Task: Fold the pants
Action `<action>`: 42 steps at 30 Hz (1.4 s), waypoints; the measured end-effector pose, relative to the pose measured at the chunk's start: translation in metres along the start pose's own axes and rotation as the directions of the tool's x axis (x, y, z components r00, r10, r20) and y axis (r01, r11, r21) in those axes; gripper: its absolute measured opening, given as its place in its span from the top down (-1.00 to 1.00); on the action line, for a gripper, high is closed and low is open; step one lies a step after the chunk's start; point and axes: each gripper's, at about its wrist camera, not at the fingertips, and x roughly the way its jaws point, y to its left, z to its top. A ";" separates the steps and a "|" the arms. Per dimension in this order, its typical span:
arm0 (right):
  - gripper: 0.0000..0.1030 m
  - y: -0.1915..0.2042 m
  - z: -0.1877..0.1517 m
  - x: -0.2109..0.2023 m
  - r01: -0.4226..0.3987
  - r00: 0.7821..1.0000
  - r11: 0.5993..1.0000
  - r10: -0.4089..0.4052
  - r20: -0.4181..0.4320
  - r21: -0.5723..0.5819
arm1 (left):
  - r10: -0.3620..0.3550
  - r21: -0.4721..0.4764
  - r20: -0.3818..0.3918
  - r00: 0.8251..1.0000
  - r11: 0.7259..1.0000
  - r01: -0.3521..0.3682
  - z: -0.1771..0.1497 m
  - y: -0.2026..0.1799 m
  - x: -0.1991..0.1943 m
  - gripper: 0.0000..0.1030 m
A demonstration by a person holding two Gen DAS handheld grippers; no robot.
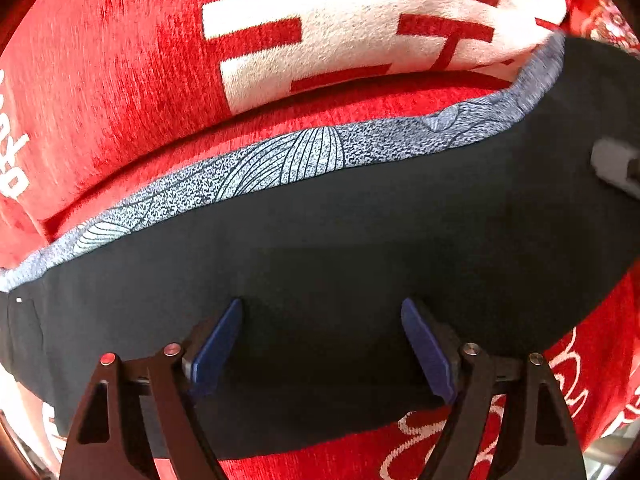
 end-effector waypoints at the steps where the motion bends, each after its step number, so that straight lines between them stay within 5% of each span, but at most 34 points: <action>1: 0.75 0.010 0.002 -0.002 0.008 1.000 0.999 -0.008 0.002 -0.033 | 0.004 0.005 0.009 1.000 1.000 -0.004 -0.002 0.000 -0.001 -0.60; 8: 0.81 0.059 0.004 -0.001 0.035 0.999 0.986 -0.038 -0.017 -0.165 | -0.031 -0.004 0.035 0.999 0.999 0.032 -0.011 0.006 -0.006 -0.60; 13: 0.68 0.027 0.001 -0.005 0.032 0.999 0.997 -0.032 0.006 0.074 | -0.046 -0.007 0.001 0.999 0.999 0.046 -0.003 0.018 -0.006 -0.62; 14: 0.37 0.015 -0.001 -0.007 0.010 1.000 0.991 -0.012 0.012 0.136 | -0.049 -0.009 -0.002 0.999 0.999 0.049 -0.002 0.019 -0.005 -0.62; 15: -0.16 -0.001 -0.005 -0.011 -0.012 1.000 0.977 0.008 0.021 0.213 | -0.051 -0.011 -0.003 0.999 0.999 0.051 -0.001 0.020 -0.006 -0.62; 17: -0.44 -0.024 -0.015 -0.016 -0.012 0.999 0.958 0.002 0.035 0.287 | -0.052 -0.009 0.004 0.999 0.999 0.052 -0.002 0.022 -0.007 -0.62; 23: -0.18 -0.078 -0.050 -0.003 -0.058 0.997 0.899 0.070 -0.012 0.435 | -0.022 -0.003 0.007 1.000 1.000 0.022 -0.001 0.017 -0.002 -0.68; 32: 0.05 -0.114 -0.046 0.024 -0.270 0.962 0.806 0.246 0.117 0.528 | -0.017 -0.020 -0.034 0.999 1.000 0.016 0.010 0.016 0.002 -0.70; 37: 0.11 -0.111 -0.029 0.029 -0.335 0.941 0.801 0.310 0.135 0.496 | -0.005 -0.050 -0.045 0.999 0.999 0.003 0.019 0.024 -0.005 -0.70; 39: 0.65 -0.109 -0.025 0.026 -0.308 0.950 0.813 0.293 0.111 0.494 | 0.002 -0.057 -0.029 1.000 0.998 -0.003 0.021 0.027 -0.009 -0.70; 42: 0.68 -0.098 -0.018 0.022 -0.222 0.974 0.865 0.215 0.068 0.450 | -0.001 -0.042 -0.045 0.999 0.999 0.000 0.017 0.020 -0.003 -0.70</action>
